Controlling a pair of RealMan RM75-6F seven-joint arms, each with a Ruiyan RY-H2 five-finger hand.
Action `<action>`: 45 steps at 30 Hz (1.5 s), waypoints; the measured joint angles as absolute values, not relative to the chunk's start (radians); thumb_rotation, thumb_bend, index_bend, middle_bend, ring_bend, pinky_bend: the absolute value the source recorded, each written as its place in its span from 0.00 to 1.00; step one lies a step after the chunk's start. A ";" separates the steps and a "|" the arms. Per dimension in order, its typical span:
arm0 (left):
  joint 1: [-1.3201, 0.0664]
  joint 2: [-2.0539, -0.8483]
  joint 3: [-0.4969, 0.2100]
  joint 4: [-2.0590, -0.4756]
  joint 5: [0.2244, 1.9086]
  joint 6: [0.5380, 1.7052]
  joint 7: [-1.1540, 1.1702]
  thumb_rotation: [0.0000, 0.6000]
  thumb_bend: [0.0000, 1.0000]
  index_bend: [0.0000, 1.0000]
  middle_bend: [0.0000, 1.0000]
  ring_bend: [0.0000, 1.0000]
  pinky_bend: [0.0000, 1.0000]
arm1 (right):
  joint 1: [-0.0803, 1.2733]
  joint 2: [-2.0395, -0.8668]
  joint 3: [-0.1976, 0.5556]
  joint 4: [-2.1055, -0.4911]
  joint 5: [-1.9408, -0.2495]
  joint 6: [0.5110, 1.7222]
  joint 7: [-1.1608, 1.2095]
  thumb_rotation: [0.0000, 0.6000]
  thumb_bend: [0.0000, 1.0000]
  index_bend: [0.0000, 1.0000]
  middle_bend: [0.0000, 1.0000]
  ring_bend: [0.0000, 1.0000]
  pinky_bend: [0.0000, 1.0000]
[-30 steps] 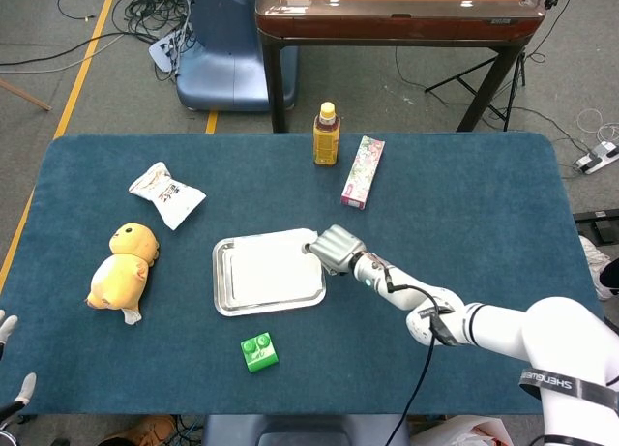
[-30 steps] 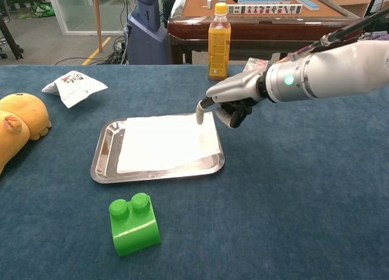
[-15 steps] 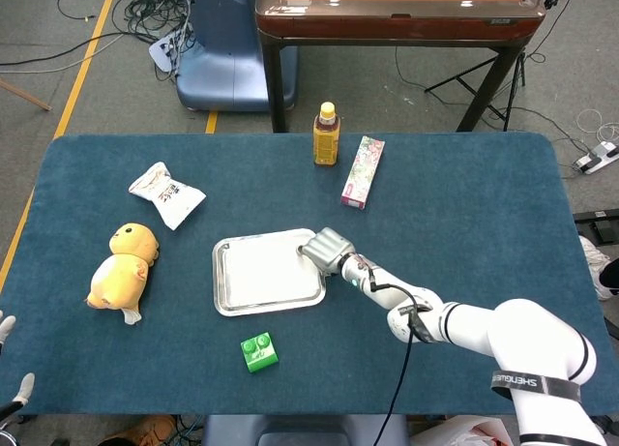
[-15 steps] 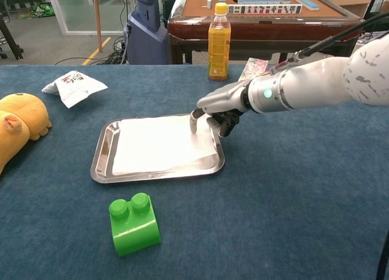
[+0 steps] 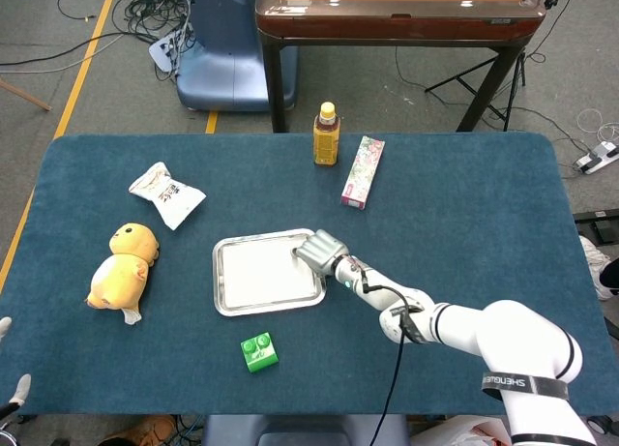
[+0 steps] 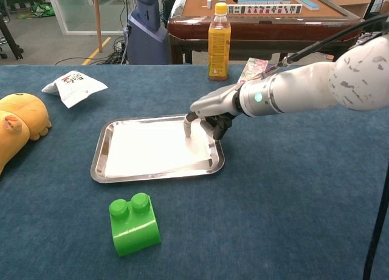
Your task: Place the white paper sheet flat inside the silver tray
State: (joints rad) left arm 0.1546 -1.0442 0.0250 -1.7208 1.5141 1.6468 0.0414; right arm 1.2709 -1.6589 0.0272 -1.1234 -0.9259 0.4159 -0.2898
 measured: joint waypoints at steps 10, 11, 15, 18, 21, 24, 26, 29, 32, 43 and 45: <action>0.156 -1.043 0.025 -1.718 1.514 1.648 0.036 1.00 0.33 0.07 0.02 0.04 0.01 | 1.264 -1.644 0.032 -1.147 -0.930 0.437 -0.281 1.00 1.00 0.24 1.00 1.00 1.00; 0.156 -1.043 0.024 -1.718 1.515 1.648 0.036 1.00 0.33 0.07 0.02 0.04 0.01 | 1.261 -1.639 0.035 -1.155 -0.934 0.443 -0.277 1.00 1.00 0.24 1.00 1.00 1.00; 0.154 -1.040 0.022 -1.722 1.517 1.649 0.038 1.00 0.33 0.07 0.02 0.04 0.01 | 1.241 -1.597 0.053 -1.214 -0.959 0.486 -0.256 1.00 1.00 0.24 1.00 1.00 1.00; 0.150 -1.036 0.018 -1.727 1.520 1.650 0.040 1.00 0.34 0.07 0.02 0.04 0.01 | 1.217 -1.544 0.064 -1.277 -0.976 0.532 -0.245 1.00 1.00 0.24 1.00 1.00 1.00; 0.146 -1.035 0.015 -1.730 1.524 1.651 0.041 1.00 0.33 0.07 0.02 0.04 0.01 | 1.183 -1.476 0.070 -1.357 -0.984 0.594 -0.242 1.00 0.89 0.24 1.00 1.00 1.00; 0.140 -1.036 0.012 -1.730 1.526 1.645 0.041 1.00 0.34 0.07 0.02 0.04 0.01 | 1.136 -1.403 0.067 -1.452 -0.988 0.678 -0.251 1.00 0.70 0.24 0.96 0.97 1.00; 0.135 -1.037 0.011 -1.729 1.527 1.638 0.041 1.00 0.34 0.07 0.02 0.04 0.01 | 1.102 -1.356 0.063 -1.513 -0.989 0.736 -0.263 1.00 0.60 0.24 0.92 0.94 1.00; 0.124 -1.039 0.007 -1.729 1.531 1.631 0.041 1.00 0.34 0.07 0.02 0.04 0.01 | 1.039 -1.277 0.051 -1.615 -0.988 0.832 -0.285 1.00 0.51 0.24 0.81 0.88 1.00; 0.117 -1.040 0.004 -1.727 1.533 1.625 0.038 1.00 0.34 0.07 0.02 0.04 0.01 | 0.964 -1.196 0.035 -1.705 -0.986 0.923 -0.300 1.00 0.50 0.24 0.67 0.74 0.92; 0.081 -1.049 -0.010 -1.731 1.549 1.602 0.047 1.00 0.34 0.07 0.02 0.04 0.00 | 0.705 -1.035 -0.051 -1.866 -1.094 1.200 -0.327 1.00 0.50 0.23 0.29 0.22 0.27; 0.075 -1.051 -0.013 -1.732 1.551 1.599 0.049 1.00 0.34 0.07 0.02 0.04 0.00 | 0.653 -1.024 -0.065 -1.877 -1.133 1.255 -0.327 1.00 0.50 0.22 0.27 0.19 0.26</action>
